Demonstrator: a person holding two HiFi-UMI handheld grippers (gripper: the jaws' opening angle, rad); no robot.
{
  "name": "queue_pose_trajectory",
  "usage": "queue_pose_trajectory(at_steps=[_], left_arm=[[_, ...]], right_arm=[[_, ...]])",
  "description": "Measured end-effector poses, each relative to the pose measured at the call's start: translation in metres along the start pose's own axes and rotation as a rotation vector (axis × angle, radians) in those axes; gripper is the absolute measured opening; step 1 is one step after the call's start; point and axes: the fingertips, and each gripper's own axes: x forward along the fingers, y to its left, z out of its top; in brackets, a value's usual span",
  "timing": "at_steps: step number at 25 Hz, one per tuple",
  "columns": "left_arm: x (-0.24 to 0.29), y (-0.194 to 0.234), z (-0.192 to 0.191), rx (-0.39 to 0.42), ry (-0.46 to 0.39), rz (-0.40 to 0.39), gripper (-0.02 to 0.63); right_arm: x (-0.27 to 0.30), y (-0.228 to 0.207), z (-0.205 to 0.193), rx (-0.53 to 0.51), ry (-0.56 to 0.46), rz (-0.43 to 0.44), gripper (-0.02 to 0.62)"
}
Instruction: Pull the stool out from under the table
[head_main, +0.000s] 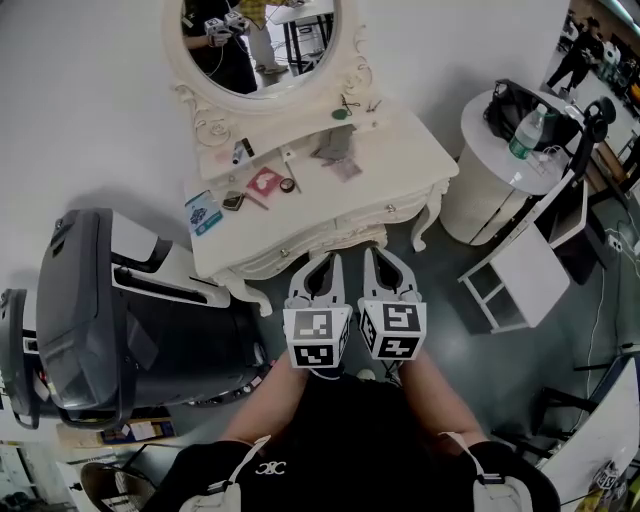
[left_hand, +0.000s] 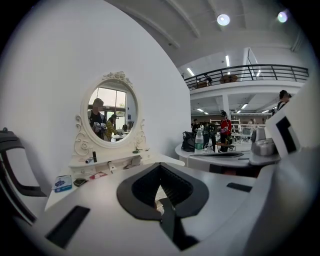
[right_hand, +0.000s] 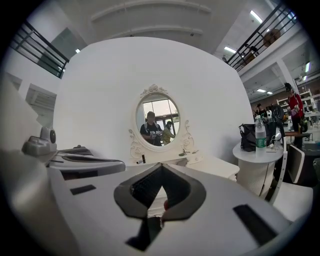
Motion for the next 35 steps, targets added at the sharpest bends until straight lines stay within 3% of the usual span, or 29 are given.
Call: queue_pose_trajectory(at_steps=[14, 21, 28, 35], left_arm=[[0.113, 0.046, 0.020, -0.055, 0.062, -0.157, 0.000], [0.154, 0.048, 0.013, 0.006, 0.118, -0.279, 0.000], [0.187, 0.042, -0.017, 0.032, 0.222, -0.431, 0.000], [0.200, 0.018, -0.082, 0.096, 0.377, -0.521, 0.000]], right_arm=[[0.099, -0.036, 0.018, 0.070, 0.036, -0.114, 0.003], [0.130, -0.058, 0.013, 0.124, 0.019, -0.182, 0.003], [0.142, -0.089, -0.030, 0.311, 0.055, -0.318, 0.003], [0.127, -0.099, -0.108, 0.466, 0.203, -0.346, 0.004]])
